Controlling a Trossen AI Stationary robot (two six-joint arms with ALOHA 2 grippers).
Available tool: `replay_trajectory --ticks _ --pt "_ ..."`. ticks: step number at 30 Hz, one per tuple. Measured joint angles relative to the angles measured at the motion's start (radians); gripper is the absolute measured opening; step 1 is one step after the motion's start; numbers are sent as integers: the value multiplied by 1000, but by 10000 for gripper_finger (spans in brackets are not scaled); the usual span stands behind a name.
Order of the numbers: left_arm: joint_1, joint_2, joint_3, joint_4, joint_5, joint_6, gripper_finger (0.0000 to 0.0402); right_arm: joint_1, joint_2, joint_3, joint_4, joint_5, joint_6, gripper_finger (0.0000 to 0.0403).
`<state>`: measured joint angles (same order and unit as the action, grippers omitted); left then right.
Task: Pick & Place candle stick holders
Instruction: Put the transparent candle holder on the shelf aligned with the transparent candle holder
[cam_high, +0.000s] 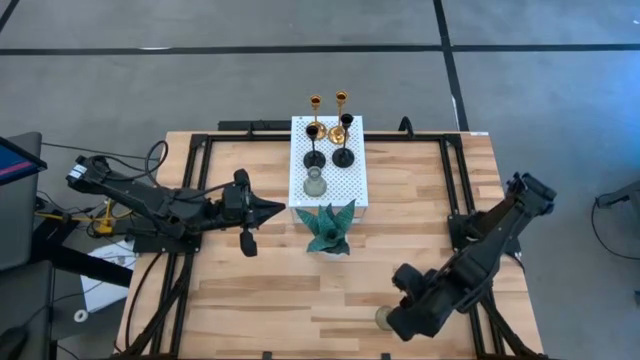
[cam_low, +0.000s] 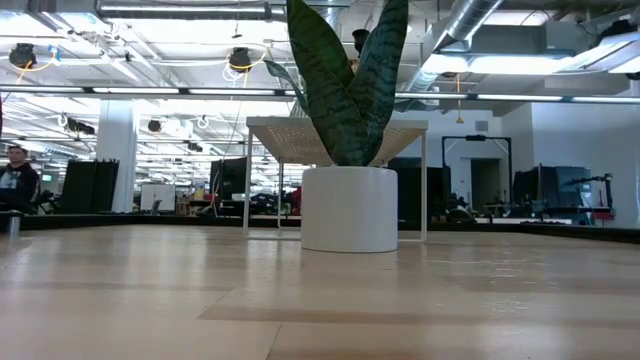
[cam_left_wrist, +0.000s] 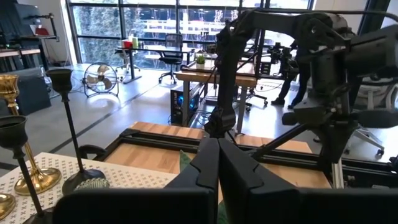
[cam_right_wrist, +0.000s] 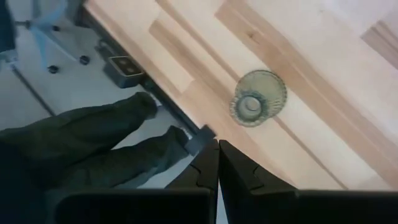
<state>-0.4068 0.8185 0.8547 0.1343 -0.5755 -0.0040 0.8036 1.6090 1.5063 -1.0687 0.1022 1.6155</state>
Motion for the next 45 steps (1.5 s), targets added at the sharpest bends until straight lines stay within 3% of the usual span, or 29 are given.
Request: replay_trajectory --ticks 5,14,19,24,34,45 --pt "0 0 0 -1 0 0 8 -8 52 0 -28 -23 -11 21" --pt "0 0 0 -2 0 0 5 -27 135 0 -52 -30 -28 142" --pt "0 0 0 -2 0 0 10 -28 165 -1 -54 -46 -36 174" --pt "0 0 0 -3 0 0 7 -34 178 -44 -13 -87 -36 169" --pt "0 0 0 -4 0 0 11 -32 184 -144 79 -105 -26 114" --pt "0 0 0 -5 0 0 9 -32 176 -229 203 -103 -27 111"
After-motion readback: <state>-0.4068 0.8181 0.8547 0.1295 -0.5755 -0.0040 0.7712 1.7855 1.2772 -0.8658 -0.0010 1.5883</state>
